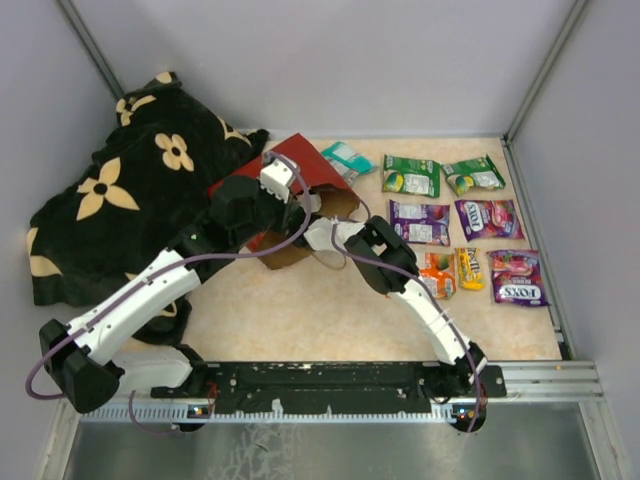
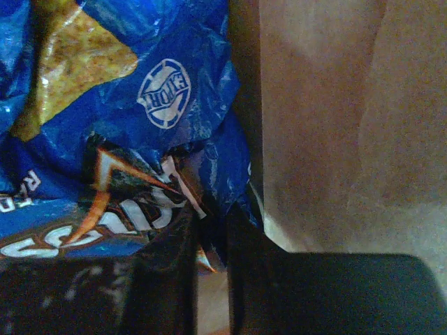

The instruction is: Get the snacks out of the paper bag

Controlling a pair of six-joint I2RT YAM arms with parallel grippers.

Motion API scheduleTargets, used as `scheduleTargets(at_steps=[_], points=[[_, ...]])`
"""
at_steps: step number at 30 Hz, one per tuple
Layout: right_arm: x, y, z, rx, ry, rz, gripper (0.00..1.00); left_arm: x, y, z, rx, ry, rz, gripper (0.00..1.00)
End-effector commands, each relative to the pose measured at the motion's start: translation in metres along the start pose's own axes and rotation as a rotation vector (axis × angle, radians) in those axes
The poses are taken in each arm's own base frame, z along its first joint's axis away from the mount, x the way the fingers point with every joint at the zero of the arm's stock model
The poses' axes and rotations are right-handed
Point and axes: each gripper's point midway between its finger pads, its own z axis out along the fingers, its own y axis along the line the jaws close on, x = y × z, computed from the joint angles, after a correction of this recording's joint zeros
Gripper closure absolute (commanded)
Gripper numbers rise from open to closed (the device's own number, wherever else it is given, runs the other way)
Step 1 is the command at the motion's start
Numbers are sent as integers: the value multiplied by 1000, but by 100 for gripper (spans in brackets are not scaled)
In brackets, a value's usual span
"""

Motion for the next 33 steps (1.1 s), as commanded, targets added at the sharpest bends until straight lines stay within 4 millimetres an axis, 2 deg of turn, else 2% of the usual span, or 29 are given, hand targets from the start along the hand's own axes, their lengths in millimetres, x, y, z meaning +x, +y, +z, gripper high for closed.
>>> scheduleTargets(at_steps=[1, 3, 5, 6, 7, 12, 16, 21, 24, 29, 33], points=[[-4, 24, -4, -36, -3, -81, 98, -14, 3, -6, 7, -58, -16, 100], [-4, 31, -15, -48, 12, -110, 100, -14, 8, -5, -6, -54, -19, 100], [-5, 19, -32, -20, 34, -130, 100, -13, 13, -5, -18, -50, -25, 100], [-6, 21, -43, -33, 45, -136, 100, -14, 15, -5, -23, -51, -28, 100], [-6, 29, -58, -52, 58, -143, 100, -14, 18, -5, -28, -52, -29, 100], [8, 31, -118, -64, 204, -271, 100, -19, 31, -6, -67, -62, -39, 100], [27, 20, -169, -25, 324, -437, 100, -21, 38, -2, -90, -53, -56, 100], [31, 8, -229, 23, 389, -610, 100, -19, 38, 6, -94, -32, -82, 100], [15, 9, -266, 13, 390, -678, 100, -19, 44, 4, -129, -25, -75, 100], [-24, 10, -324, 17, 346, -894, 100, -20, 73, -7, -282, -5, -18, 100], [-45, 30, -370, -39, 367, -1039, 100, -17, 89, -13, -367, 26, 8, 100]])
